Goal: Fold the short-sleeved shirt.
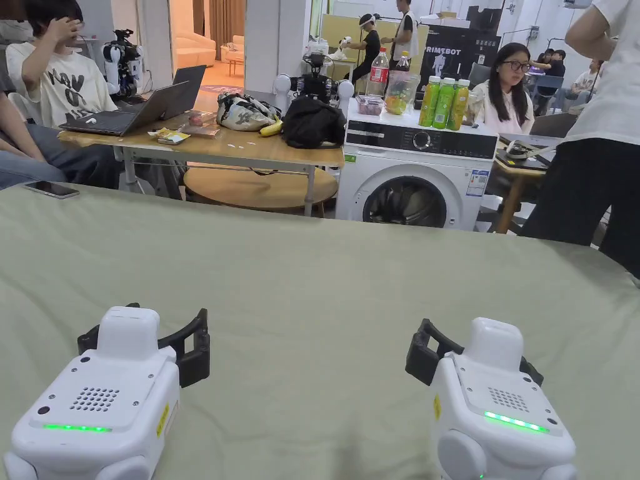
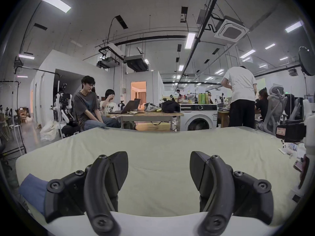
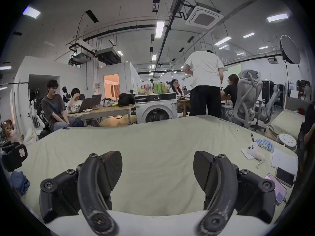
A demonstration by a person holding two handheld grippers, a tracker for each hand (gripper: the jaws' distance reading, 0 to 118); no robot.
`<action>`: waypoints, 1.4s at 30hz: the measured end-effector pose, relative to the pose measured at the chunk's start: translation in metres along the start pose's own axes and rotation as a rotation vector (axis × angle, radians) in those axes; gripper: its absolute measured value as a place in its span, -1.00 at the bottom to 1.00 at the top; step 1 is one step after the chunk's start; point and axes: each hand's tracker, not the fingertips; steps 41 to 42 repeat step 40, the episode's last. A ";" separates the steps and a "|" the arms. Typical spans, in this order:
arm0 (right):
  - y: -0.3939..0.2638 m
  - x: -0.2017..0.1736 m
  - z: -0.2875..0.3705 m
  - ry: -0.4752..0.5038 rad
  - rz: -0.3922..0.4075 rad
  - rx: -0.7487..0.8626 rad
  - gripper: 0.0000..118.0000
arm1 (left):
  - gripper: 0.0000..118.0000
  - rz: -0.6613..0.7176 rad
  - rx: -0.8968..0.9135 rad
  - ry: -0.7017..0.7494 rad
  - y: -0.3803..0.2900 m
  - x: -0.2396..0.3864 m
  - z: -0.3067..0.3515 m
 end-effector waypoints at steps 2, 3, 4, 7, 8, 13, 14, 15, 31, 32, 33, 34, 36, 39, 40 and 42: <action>-0.001 -0.001 0.000 -0.003 0.008 0.002 0.48 | 0.27 0.003 0.002 0.017 -0.001 0.000 0.000; -0.001 -0.002 0.000 -0.004 0.014 0.003 0.48 | 0.27 0.009 0.003 0.024 -0.001 0.000 0.000; -0.002 -0.002 0.000 -0.007 0.019 0.003 0.48 | 0.27 0.018 0.003 0.029 -0.001 0.000 0.000; -0.003 -0.004 0.000 -0.007 0.032 0.006 0.48 | 0.27 0.025 0.007 0.025 -0.001 0.000 0.001; -0.003 -0.004 0.000 -0.004 0.037 0.006 0.48 | 0.27 0.026 0.006 0.027 0.000 0.001 0.002; -0.005 -0.007 -0.002 0.020 0.056 0.002 0.48 | 0.27 0.012 0.009 0.043 -0.004 0.008 0.006; -0.005 -0.007 -0.002 0.020 0.056 0.002 0.48 | 0.27 0.008 0.006 0.043 -0.004 0.009 0.005; -0.005 -0.007 -0.003 0.019 0.058 0.002 0.48 | 0.27 0.003 0.003 0.044 -0.004 0.009 0.004; -0.016 0.006 -0.006 0.012 0.045 -0.018 0.48 | 0.27 0.021 -0.044 0.020 -0.014 0.009 0.002; -0.015 0.006 -0.007 0.015 0.058 -0.023 0.48 | 0.27 0.018 -0.043 0.020 -0.014 0.009 0.002; -0.013 0.006 -0.009 0.034 0.071 -0.043 0.48 | 0.27 0.014 -0.041 0.019 -0.014 0.009 0.002; -0.010 0.006 -0.011 0.057 0.061 -0.069 0.48 | 0.27 0.012 -0.039 0.019 -0.013 0.010 0.002; -0.009 0.007 -0.011 0.081 0.055 -0.078 0.48 | 0.27 0.011 -0.039 0.015 -0.013 0.010 0.001; -0.010 0.007 -0.010 0.107 0.060 -0.060 0.48 | 0.27 0.013 -0.041 0.014 -0.012 0.010 -0.001; -0.011 0.007 -0.009 0.112 0.067 -0.052 0.48 | 0.27 0.014 -0.044 0.014 -0.012 0.009 -0.002; -0.011 0.007 -0.009 0.112 0.067 -0.052 0.48 | 0.27 0.014 -0.044 0.014 -0.012 0.009 -0.002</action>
